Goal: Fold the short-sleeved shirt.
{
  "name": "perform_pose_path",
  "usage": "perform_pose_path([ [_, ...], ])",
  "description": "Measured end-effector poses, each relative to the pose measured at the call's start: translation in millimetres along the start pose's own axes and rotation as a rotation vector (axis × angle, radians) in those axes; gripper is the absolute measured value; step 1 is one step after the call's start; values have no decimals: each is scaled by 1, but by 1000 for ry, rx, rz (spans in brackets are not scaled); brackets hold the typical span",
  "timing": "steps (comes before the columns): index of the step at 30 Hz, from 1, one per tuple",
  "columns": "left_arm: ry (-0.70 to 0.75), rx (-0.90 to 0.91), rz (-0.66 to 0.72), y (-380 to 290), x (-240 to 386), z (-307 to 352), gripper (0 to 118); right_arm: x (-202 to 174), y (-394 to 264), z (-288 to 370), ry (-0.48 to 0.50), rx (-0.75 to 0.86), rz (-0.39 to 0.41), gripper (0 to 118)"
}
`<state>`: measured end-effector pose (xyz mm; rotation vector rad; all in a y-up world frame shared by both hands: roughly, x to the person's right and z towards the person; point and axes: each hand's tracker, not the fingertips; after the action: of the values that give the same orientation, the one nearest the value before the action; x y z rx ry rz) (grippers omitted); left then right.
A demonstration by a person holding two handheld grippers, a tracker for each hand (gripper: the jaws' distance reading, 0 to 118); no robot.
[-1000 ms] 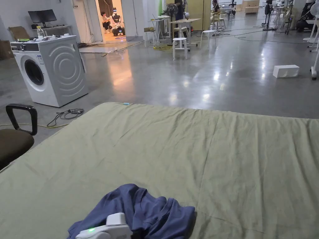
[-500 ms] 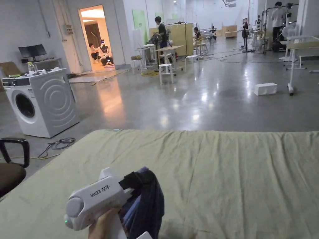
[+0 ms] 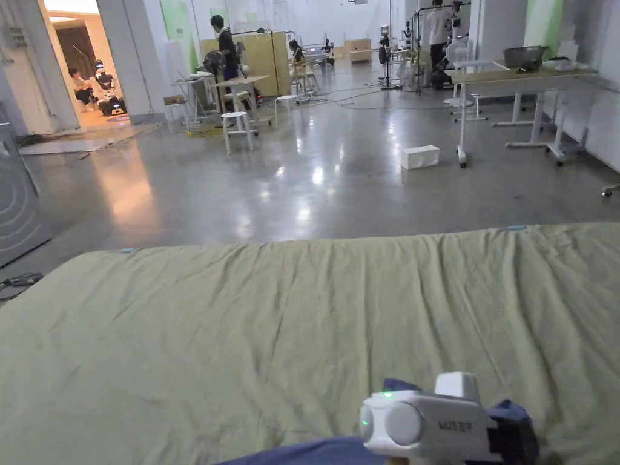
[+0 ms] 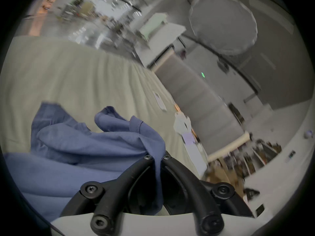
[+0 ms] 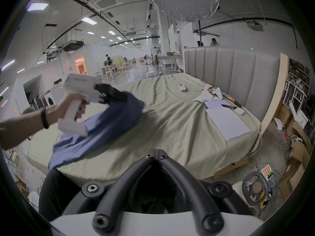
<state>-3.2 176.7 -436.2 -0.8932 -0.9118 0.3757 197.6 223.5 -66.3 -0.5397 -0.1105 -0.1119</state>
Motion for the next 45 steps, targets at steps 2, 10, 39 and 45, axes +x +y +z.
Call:
perform_pose_path([
  [2,-55,-110,-38,-31,28,-45,3,5,-2,3,-32,-9,-1,0],
  [10,16,-210,-165,-103,58,-84,88,11,-12,2,-70,-63,-6,0],
  [39,1046,757,-371,-246,141,414,0,-114,88,43,253,432,241,0],
  [45,1018,730,-362,-245,148,406,0,-110,82,47,243,421,251,0],
])
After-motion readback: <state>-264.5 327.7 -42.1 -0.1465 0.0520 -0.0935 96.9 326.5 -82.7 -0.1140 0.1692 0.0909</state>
